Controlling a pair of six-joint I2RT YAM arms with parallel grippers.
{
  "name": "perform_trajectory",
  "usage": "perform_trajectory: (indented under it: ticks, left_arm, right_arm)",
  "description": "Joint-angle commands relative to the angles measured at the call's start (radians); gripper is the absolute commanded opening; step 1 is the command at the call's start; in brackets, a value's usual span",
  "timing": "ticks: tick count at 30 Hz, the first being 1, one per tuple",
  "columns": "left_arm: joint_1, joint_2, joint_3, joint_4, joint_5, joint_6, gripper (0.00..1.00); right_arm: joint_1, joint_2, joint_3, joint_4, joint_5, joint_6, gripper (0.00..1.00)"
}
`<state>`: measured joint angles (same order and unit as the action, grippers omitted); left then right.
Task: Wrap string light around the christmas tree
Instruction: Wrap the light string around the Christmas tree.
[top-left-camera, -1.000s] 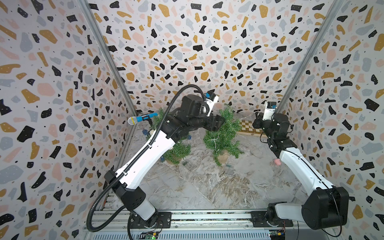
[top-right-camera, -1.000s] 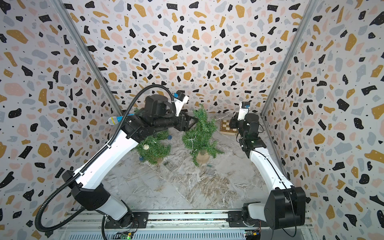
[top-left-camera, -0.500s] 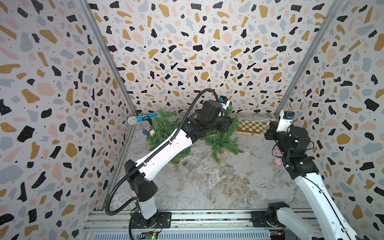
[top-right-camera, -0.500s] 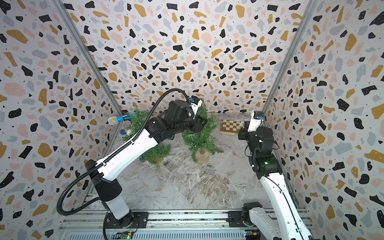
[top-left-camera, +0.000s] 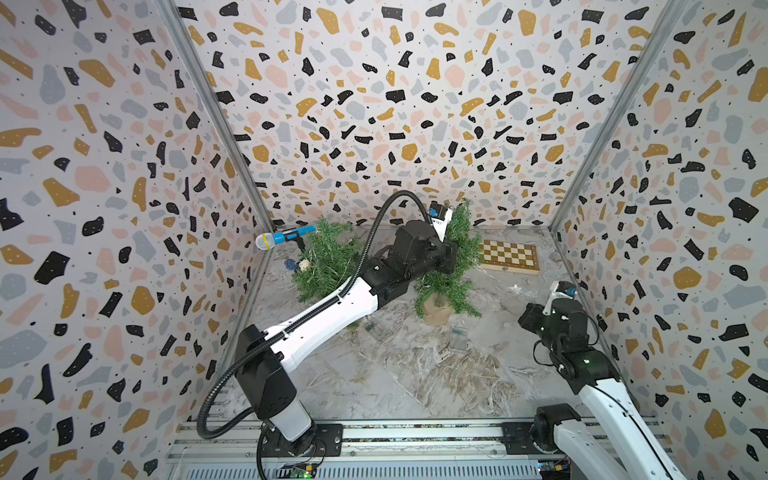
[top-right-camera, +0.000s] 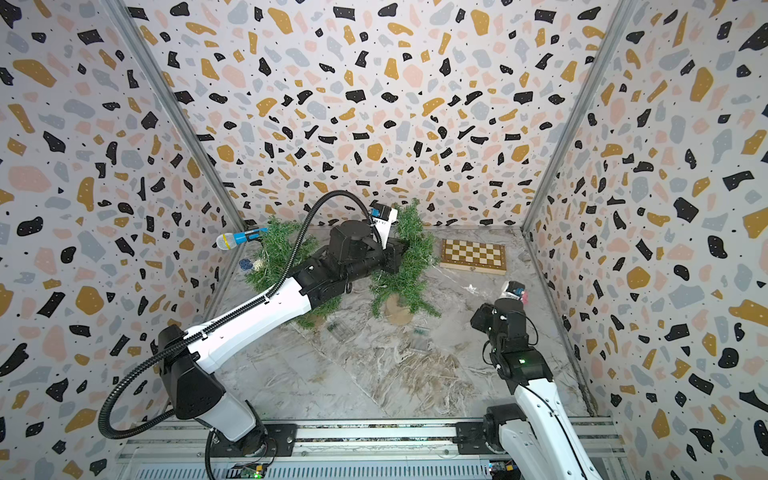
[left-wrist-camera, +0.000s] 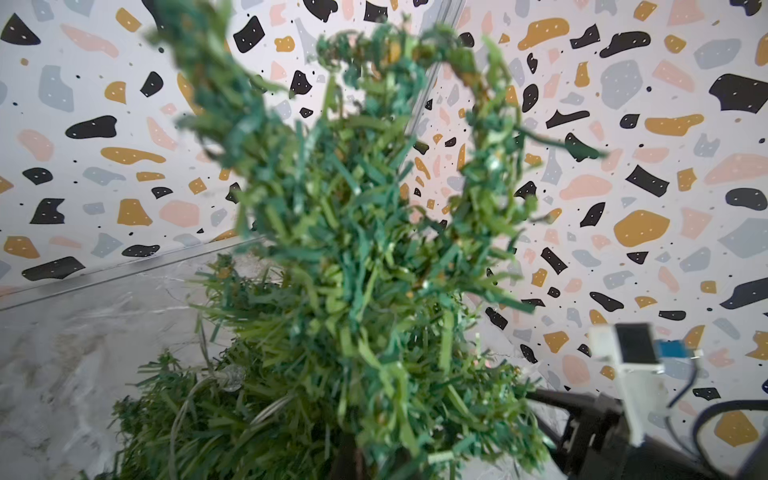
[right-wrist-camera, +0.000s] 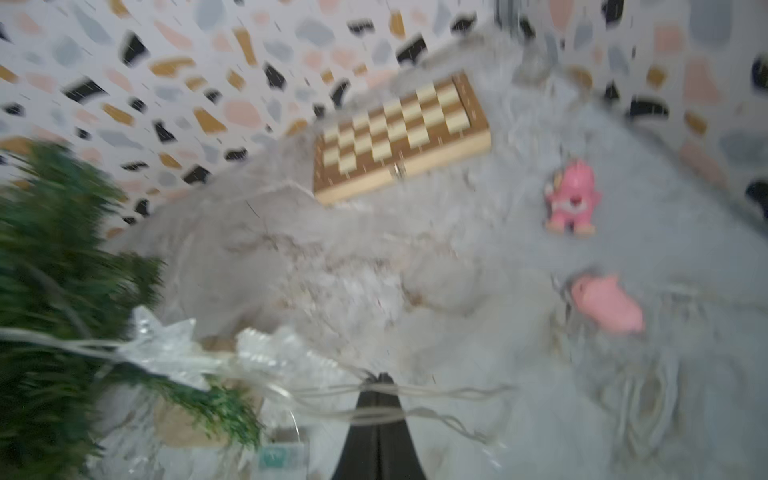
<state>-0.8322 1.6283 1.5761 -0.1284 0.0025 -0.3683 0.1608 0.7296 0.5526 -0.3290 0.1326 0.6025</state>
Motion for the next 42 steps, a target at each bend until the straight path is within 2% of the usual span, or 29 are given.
perform_trajectory:
  ticks: [1,4,7,9,11,12,16,19,24,27,29,31,34,38,42]
  left_arm:
    - [0.003,-0.026,-0.027,0.041,0.006,0.018,0.00]
    - [0.007,-0.060,-0.078,0.062,-0.039,0.018,0.00]
    - [0.013,-0.090,-0.108,0.062,-0.072,0.000,0.00]
    - [0.014,-0.107,-0.128,0.065,-0.072,-0.010,0.00]
    - [0.014,-0.116,-0.137,0.058,-0.030,-0.020,0.09]
    - [0.014,-0.118,-0.131,0.040,-0.018,-0.021,0.14]
    - [0.019,-0.131,-0.020,-0.171,-0.032,0.001,0.39]
    - [0.020,-0.122,0.052,-0.276,-0.004,0.046,0.51]
    - [0.018,-0.124,0.092,-0.344,0.045,0.034,0.57]
    - [0.007,-0.139,0.107,-0.378,0.044,0.053,0.60]
    - [-0.017,-0.133,0.148,-0.422,0.057,0.092,0.63]
    - [-0.077,-0.102,0.223,-0.498,0.031,0.160,0.66]
    - [-0.147,-0.057,0.298,-0.570,-0.016,0.226,0.67]
    - [-0.191,-0.001,0.361,-0.622,-0.020,0.271,0.68]
    - [-0.213,0.037,0.370,-0.590,0.032,0.303,0.68]
  right_arm:
    - [0.002,-0.036,0.034,-0.088,0.099,0.118,0.00]
    - [-0.021,-0.134,-0.033,-0.021,0.132,0.023,0.00]
    - [-0.124,-0.044,-0.001,-0.100,0.067,0.001,0.00]
    - [-0.176,-0.077,-0.021,-0.071,0.011,0.034,0.00]
    - [-0.179,-0.166,-0.052,0.059,-0.106,0.041,0.00]
    - [-0.169,-0.186,-0.050,0.092,-0.125,0.050,0.00]
    - [-0.158,-0.114,0.040,0.055,-0.161,-0.006,0.00]
    - [-0.168,-0.077,0.022,0.078,-0.188,-0.053,0.00]
    - [-0.196,0.020,0.113,0.037,-0.300,-0.077,0.00]
    - [-0.196,0.077,0.163,0.014,-0.411,-0.103,0.00]
    - [-0.196,0.103,0.198,-0.011,-0.487,-0.111,0.00]
    - [-0.193,0.116,0.222,-0.010,-0.547,-0.115,0.00]
    - [-0.192,0.142,0.260,-0.018,-0.579,-0.120,0.00]
    - [-0.183,0.194,0.287,-0.030,-0.629,-0.131,0.00]
    - [-0.111,0.236,0.305,-0.028,-0.630,-0.136,0.00]
